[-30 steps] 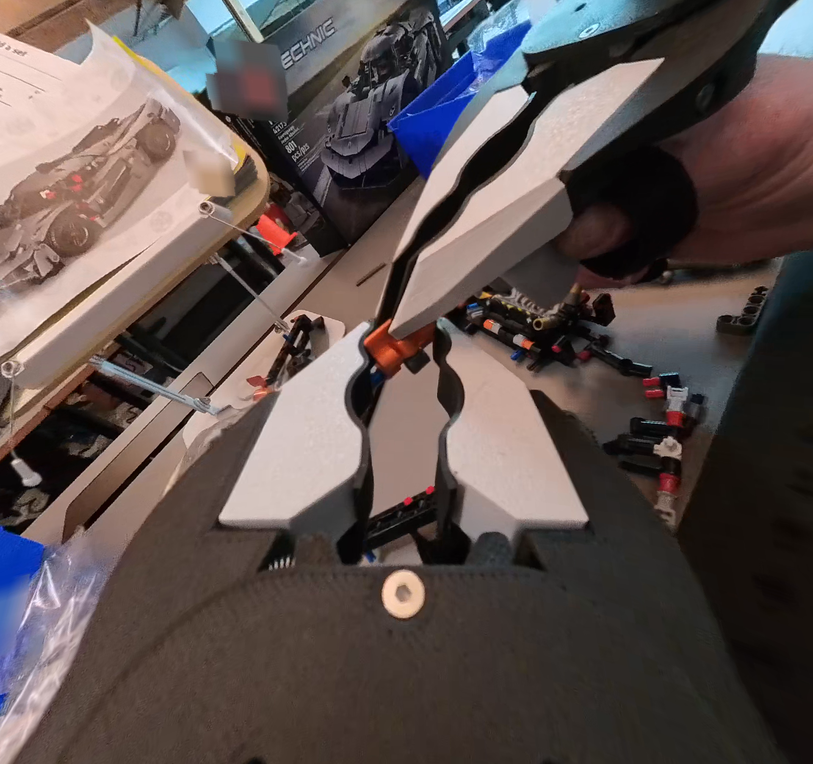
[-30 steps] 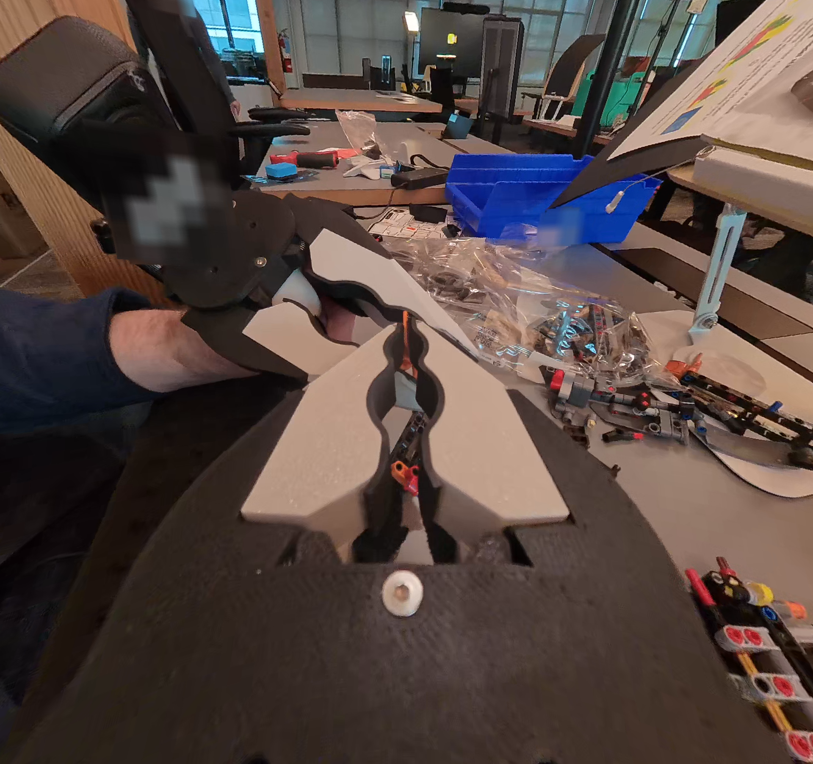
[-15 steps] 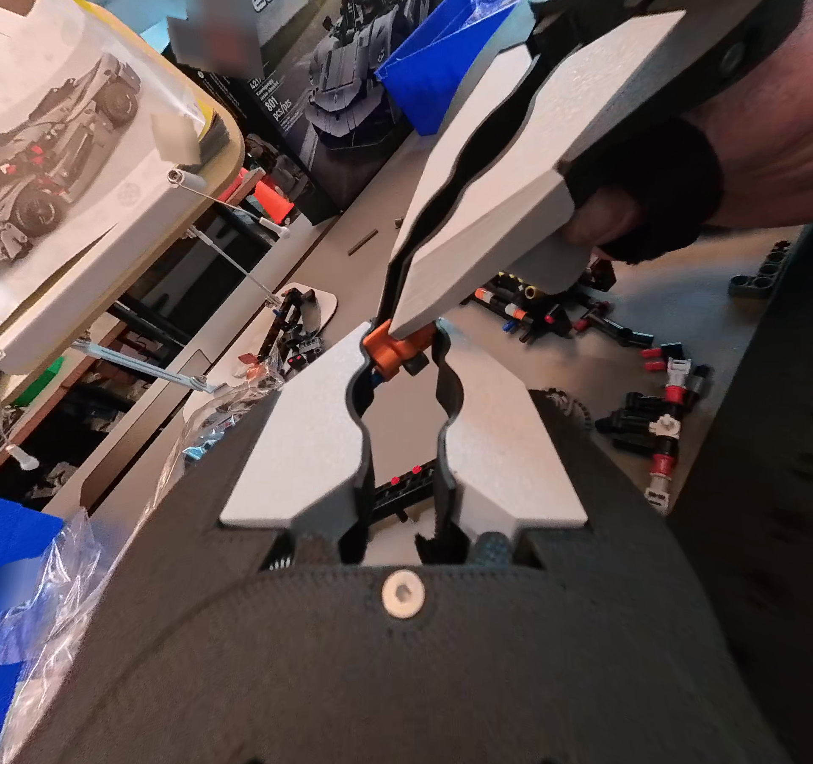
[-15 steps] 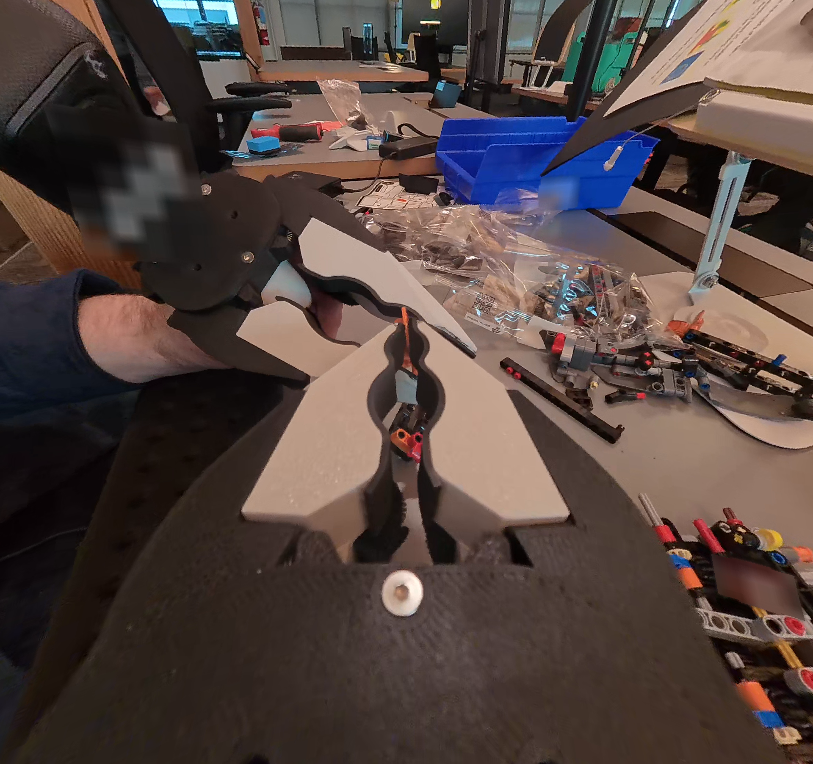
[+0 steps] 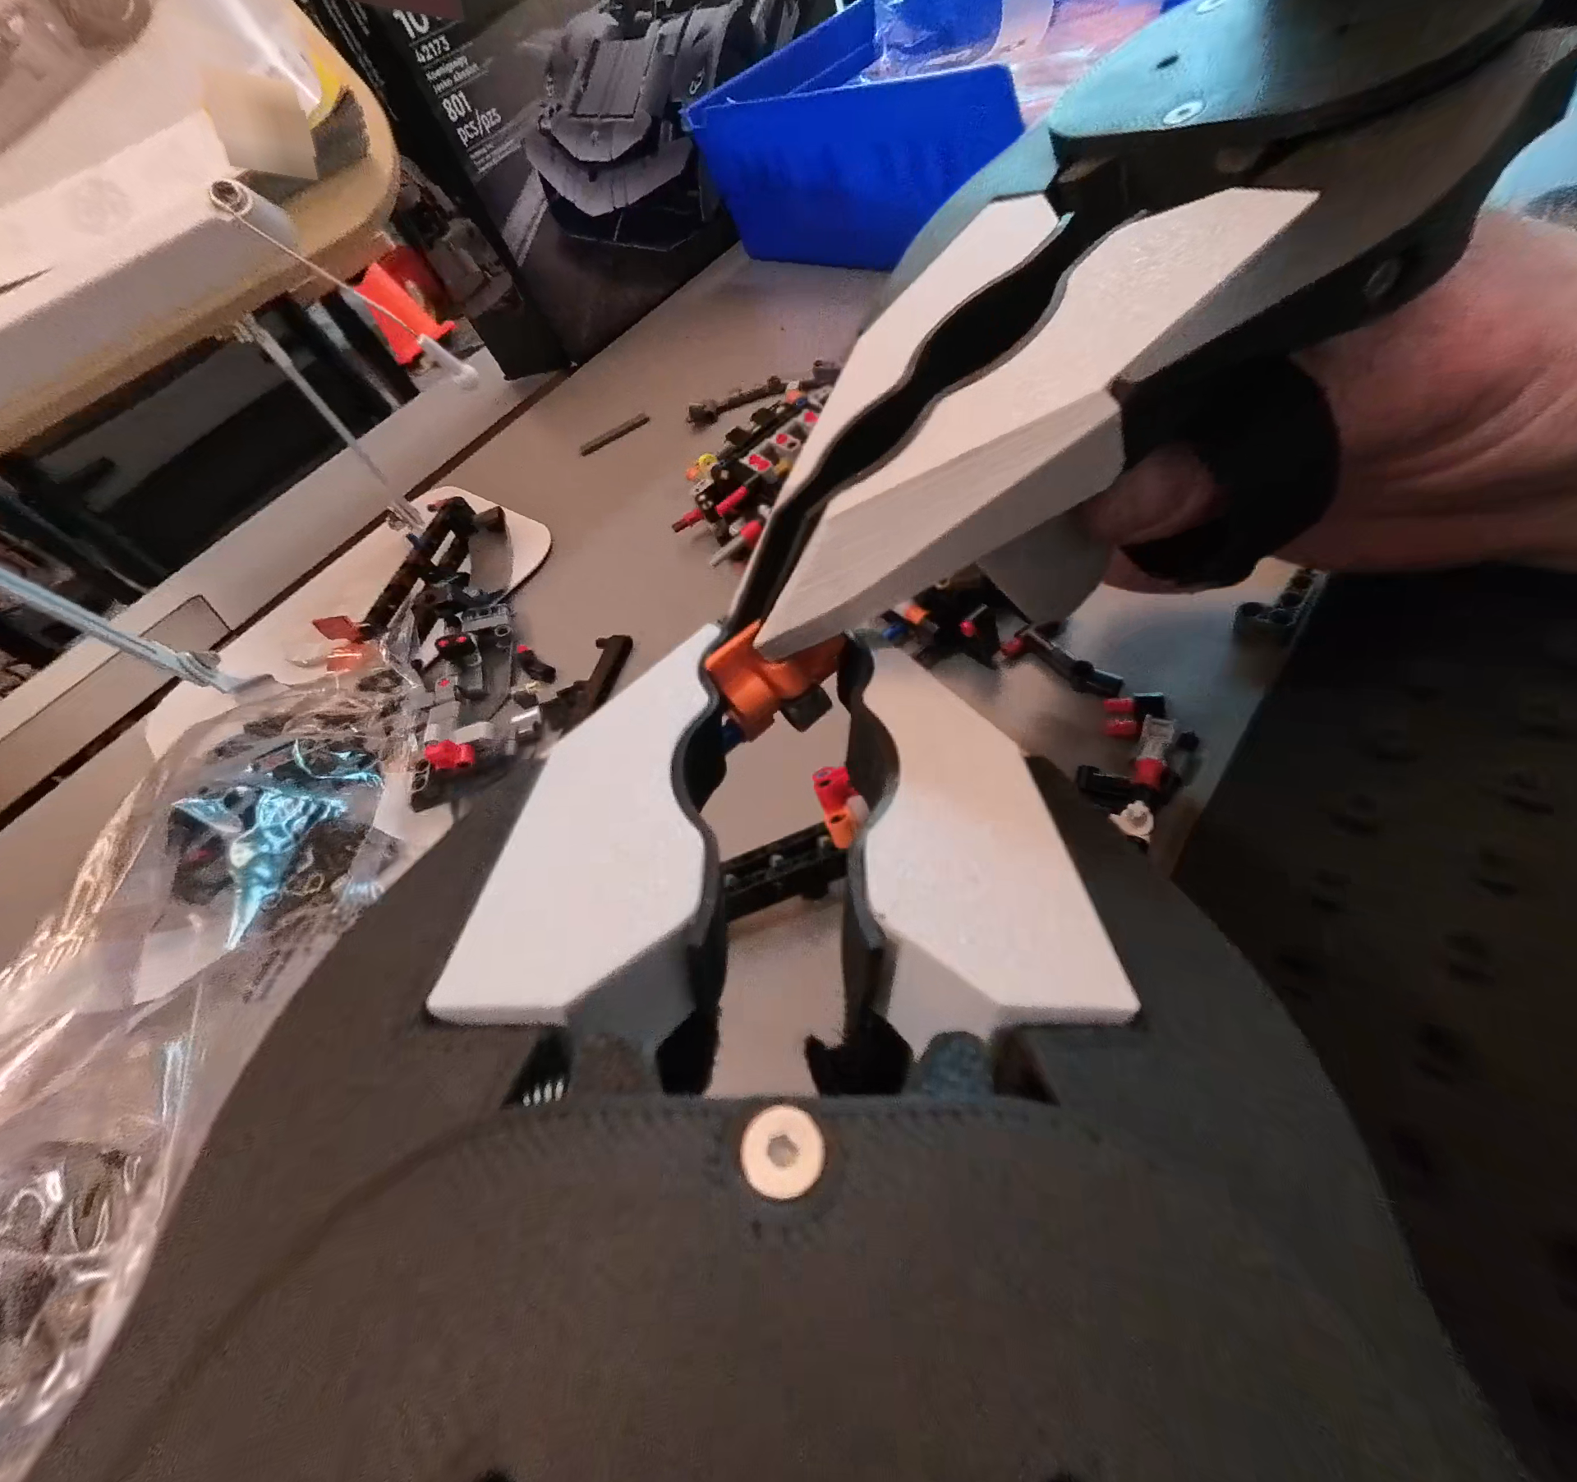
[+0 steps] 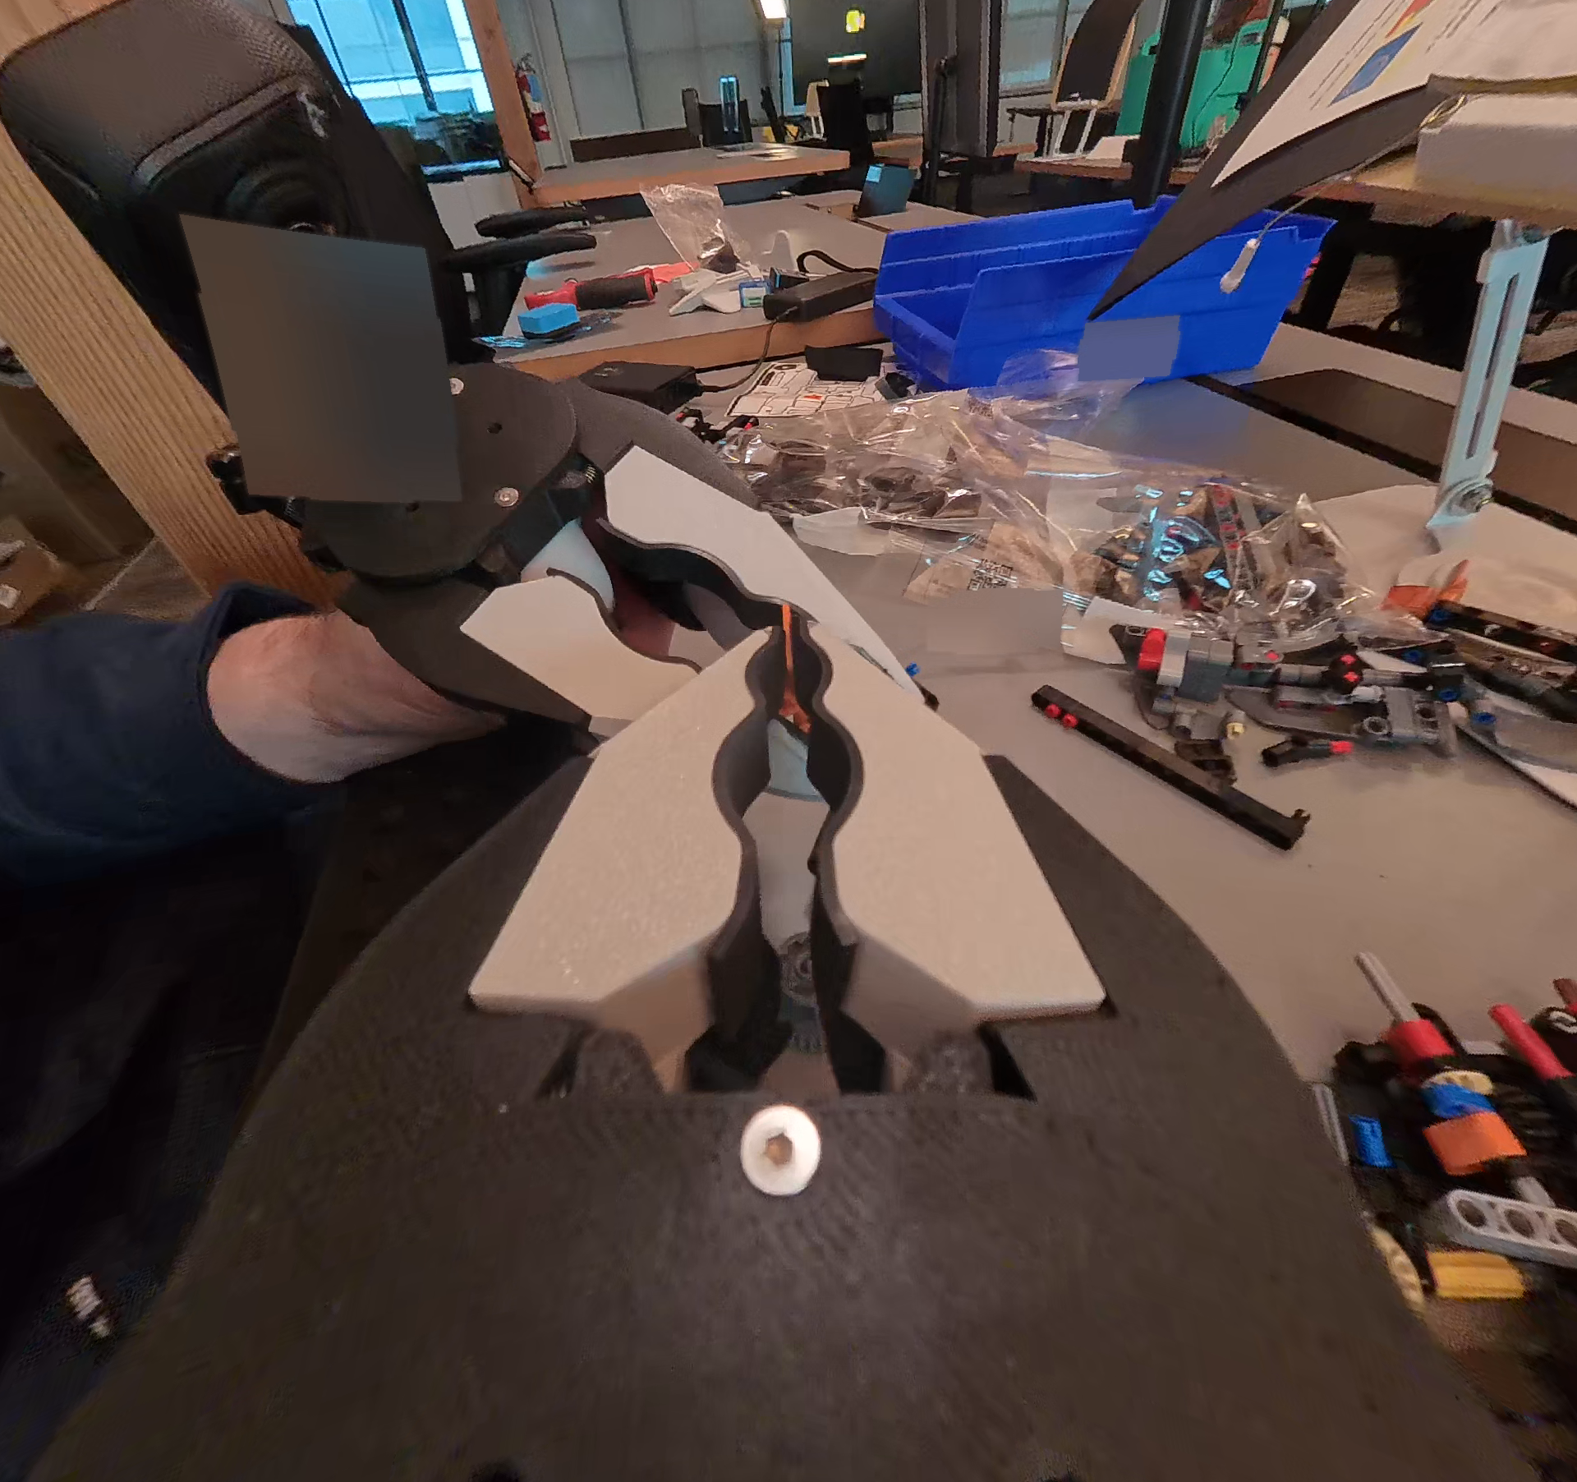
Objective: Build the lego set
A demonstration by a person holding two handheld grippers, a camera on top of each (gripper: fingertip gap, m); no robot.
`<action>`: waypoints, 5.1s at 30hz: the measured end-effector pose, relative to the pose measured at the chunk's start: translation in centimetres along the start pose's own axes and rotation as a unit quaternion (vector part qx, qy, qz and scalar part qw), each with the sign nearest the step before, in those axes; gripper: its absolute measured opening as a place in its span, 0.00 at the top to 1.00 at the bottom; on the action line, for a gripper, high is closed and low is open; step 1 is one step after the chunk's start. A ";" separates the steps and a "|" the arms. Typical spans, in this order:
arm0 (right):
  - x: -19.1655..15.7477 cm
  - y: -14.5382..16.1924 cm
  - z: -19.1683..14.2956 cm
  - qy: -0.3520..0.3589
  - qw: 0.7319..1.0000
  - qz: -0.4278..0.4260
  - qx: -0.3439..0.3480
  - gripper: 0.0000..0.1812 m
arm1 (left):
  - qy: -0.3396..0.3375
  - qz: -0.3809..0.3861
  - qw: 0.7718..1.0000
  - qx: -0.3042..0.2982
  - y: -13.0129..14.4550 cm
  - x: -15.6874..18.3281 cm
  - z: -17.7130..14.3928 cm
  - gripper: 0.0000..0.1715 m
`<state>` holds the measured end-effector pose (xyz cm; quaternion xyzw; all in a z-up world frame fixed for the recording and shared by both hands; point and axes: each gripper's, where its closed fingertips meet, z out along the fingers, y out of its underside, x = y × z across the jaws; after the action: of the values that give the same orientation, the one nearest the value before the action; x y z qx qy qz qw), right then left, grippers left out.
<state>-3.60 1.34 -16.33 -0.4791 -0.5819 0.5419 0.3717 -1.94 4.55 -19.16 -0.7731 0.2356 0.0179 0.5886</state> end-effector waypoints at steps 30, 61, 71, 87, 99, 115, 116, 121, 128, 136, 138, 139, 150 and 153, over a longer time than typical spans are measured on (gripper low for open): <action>1.0 1.8 -1.6 -0.004 0.996 0.083 -0.029 1.00 | 0.021 0.088 0.996 -0.025 1.2 1.1 1.0 0.89; 2.1 1.9 -2.1 0.001 0.996 0.090 -0.030 0.99 | -0.031 0.112 0.993 -0.025 0.5 -0.2 1.4 0.86; 1.3 1.0 -2.5 -0.015 0.996 0.090 -0.007 0.99 | -0.012 0.079 0.997 0.001 -0.1 0.4 1.0 0.86; 0.4 2.1 -1.7 -0.024 0.997 0.054 -0.045 0.97 | -0.018 0.145 0.989 -0.033 0.8 1.3 1.1 0.89; 0.1 0.6 -2.4 -0.047 0.995 0.084 -0.002 0.98 | -0.017 0.130 0.991 0.006 -0.5 1.3 0.4 0.89; 1.2 -0.7 -3.7 -0.041 0.989 0.130 0.056 1.00 | 0.002 0.085 0.995 0.055 -1.9 1.5 -0.6 0.87; 1.2 -0.6 -3.6 -0.040 0.990 0.126 0.054 1.00 | 0.005 0.086 0.995 0.049 -1.8 1.7 -0.4 0.84; 0.9 -0.7 -3.3 -0.038 0.992 0.109 0.054 1.00 | -0.033 0.075 0.996 0.032 -1.7 0.9 -0.1 0.88; 0.7 -1.1 -3.5 -0.037 0.993 0.098 0.060 1.00 | -0.041 0.096 0.994 0.043 -2.0 0.6 -0.5 0.90; 0.8 -1.3 -3.9 -0.042 0.991 0.110 0.067 1.00 | -0.006 0.051 0.996 0.066 -2.2 0.7 -0.8 0.91; 0.7 -1.3 -3.9 -0.046 0.990 0.111 0.068 1.00 | -0.010 0.042 0.997 0.070 -2.2 0.3 -1.0 0.93; 0.6 -1.4 -4.0 -0.050 0.990 0.112 0.071 1.00 | -0.005 0.032 0.997 0.075 -2.3 0.3 -1.1 0.93; 1.5 -1.4 -4.3 -0.027 0.990 0.119 0.077 1.00 | -0.018 0.026 0.998 0.052 -1.7 0.0 -0.7 0.83; 1.4 -1.5 -4.3 -0.027 0.990 0.115 0.077 1.00 | -0.060 0.092 0.993 0.051 -2.5 0.5 -0.7 0.85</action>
<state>-0.10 3.94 -14.42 -0.4983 -0.4890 0.6369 0.3270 -0.75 4.21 -16.81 -0.7151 0.2706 0.1058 0.6358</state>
